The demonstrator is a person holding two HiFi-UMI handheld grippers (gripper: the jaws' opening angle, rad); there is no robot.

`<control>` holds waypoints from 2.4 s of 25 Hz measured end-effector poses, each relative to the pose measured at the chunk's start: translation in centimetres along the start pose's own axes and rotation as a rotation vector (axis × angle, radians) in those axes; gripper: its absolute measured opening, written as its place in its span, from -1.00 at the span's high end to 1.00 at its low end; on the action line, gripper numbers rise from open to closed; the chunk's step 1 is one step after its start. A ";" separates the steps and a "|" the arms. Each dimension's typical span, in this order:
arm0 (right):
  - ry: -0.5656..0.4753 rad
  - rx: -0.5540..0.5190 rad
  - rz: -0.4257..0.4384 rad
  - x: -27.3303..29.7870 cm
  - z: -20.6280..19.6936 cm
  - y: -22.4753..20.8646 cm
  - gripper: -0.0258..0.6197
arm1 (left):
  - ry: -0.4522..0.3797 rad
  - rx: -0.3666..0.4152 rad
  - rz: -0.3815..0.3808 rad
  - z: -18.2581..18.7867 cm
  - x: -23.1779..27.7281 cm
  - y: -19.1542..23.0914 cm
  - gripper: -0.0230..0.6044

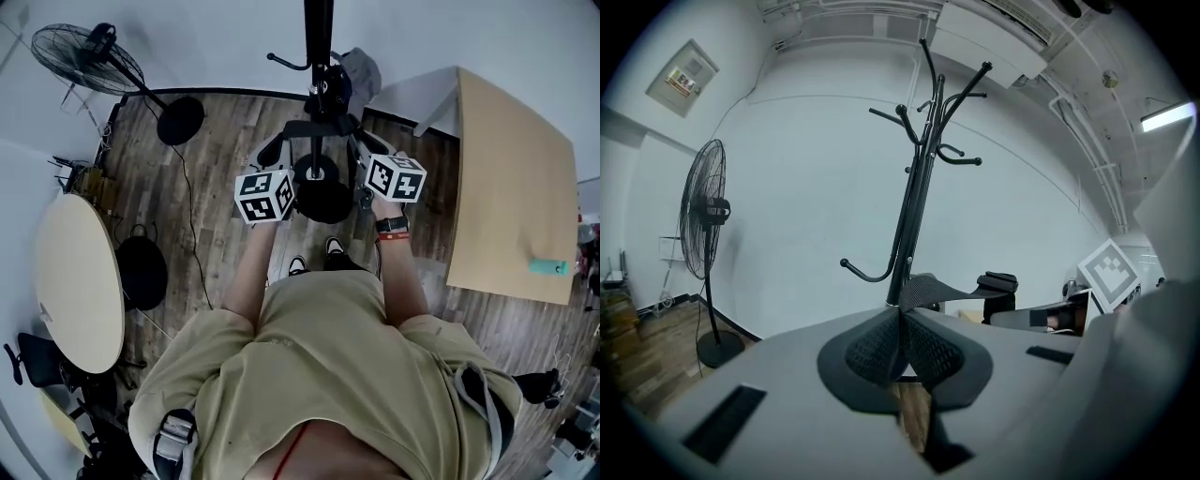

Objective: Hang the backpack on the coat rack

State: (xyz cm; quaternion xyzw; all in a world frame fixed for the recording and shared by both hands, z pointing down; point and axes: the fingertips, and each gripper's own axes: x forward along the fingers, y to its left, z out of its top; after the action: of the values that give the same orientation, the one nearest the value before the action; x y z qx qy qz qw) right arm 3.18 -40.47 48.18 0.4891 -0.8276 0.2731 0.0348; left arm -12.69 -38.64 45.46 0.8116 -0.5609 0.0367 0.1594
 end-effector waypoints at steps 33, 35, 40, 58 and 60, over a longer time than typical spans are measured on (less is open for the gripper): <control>0.078 0.052 -0.009 10.1 1.1 -6.0 0.72 | 0.061 -0.030 0.033 -0.6 10.6 3.9 0.84; 0.086 0.056 -0.012 10.3 0.8 -6.2 0.72 | 0.071 -0.034 0.033 -1.1 10.8 4.0 0.84; 0.100 0.071 -0.025 10.6 0.0 -6.9 0.72 | 0.091 -0.039 0.031 -2.2 11.6 4.0 0.84; 0.196 0.094 0.003 11.5 -6.4 -6.2 0.71 | 0.208 -0.042 -0.047 -8.5 12.1 1.5 0.84; 0.189 0.092 0.006 11.7 -6.9 -6.1 0.70 | 0.211 -0.045 -0.054 -8.9 12.3 1.2 0.84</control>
State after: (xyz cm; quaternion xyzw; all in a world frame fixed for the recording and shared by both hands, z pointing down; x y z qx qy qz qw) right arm 0.72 -48.69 60.36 0.4600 -0.8085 0.3560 0.0892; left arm -8.17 -47.45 57.06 0.8142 -0.5197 0.1050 0.2368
